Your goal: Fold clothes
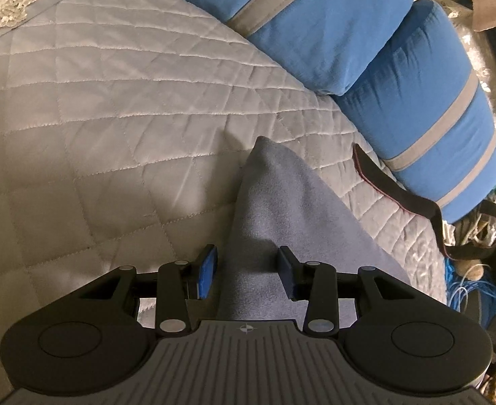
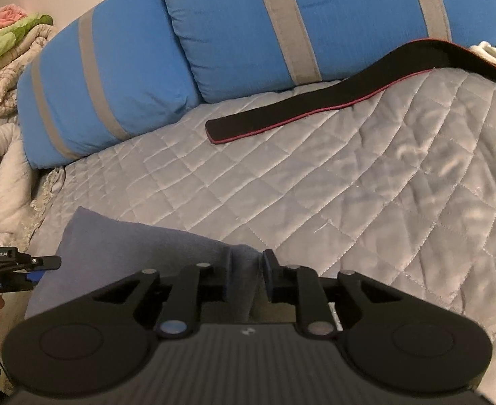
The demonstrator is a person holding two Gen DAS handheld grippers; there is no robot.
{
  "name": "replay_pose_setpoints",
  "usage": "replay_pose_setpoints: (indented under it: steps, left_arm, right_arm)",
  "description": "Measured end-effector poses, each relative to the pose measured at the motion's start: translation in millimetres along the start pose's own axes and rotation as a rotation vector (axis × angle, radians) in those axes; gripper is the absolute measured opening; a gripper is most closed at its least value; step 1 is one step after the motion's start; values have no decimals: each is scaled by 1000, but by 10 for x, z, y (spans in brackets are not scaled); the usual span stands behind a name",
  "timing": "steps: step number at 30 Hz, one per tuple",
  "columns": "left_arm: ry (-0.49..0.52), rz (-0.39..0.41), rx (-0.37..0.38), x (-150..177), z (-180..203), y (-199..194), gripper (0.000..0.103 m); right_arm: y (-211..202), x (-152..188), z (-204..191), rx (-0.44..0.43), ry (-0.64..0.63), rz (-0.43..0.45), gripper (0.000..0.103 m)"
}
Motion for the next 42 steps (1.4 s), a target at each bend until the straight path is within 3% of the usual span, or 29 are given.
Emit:
replay_pose_setpoints:
  steps: [4,11,14,18,22,27,30,32,33,34,35,36,38,42]
  left_arm:
    - [-5,-1,16,16,-20,-27,38]
    - [-36,-15,38,51,-50,-75,38]
    - [-60,-22,53,66,-67,-93,39]
    - [-97,-47,97,102,-76,-113,44]
    - [-133,-103,162,182,-60,-74,47]
    - [-182,-175,245,292,-73,-27,50]
    - [-196,-193,258,330,-83,4,49]
    - [-189,-198,254,343,-76,10,49]
    - [-182,-198,248,345,-72,5,46]
    - [-171,-196,234,352,-70,2,40]
    - [-160,-194,220,360,-67,-1,29]
    - [-151,-192,209,365,-62,-7,22]
    - [-128,-180,216,349,-9,-51,17]
    - [-75,-125,243,258,161,-189,16]
  right_arm:
    - [-70,25,-42,23,-32,33,32]
    - [-157,43,-40,92,-65,76,58]
    - [-188,82,-22,33,-36,38,70]
    - [-235,132,0,-46,2,-15,77]
    - [-268,190,6,-130,38,-80,79]
    - [-149,378,-63,-246,76,-277,80]
    - [-89,440,-104,-267,93,-328,81]
    - [-85,449,-125,-277,98,-331,80]
    - [-87,451,-134,-275,96,-326,67]
    - [-103,458,-156,-266,75,-310,62]
    - [-120,464,-179,-257,53,-293,47]
    - [-122,473,-199,-251,38,-284,40]
    - [-182,456,-244,-251,-3,-241,32]
    - [-292,357,-206,-291,12,-185,29]
Point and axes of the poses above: each gripper's, at about its wrist camera, not at the fingertips, and y roughly the way its jaws point, z to its right, x to its underside, the point moved 7 cm from there along y, roughly the way its jaws point, and after that the axes turned 15 degrees about x, right-handed, at the moved point
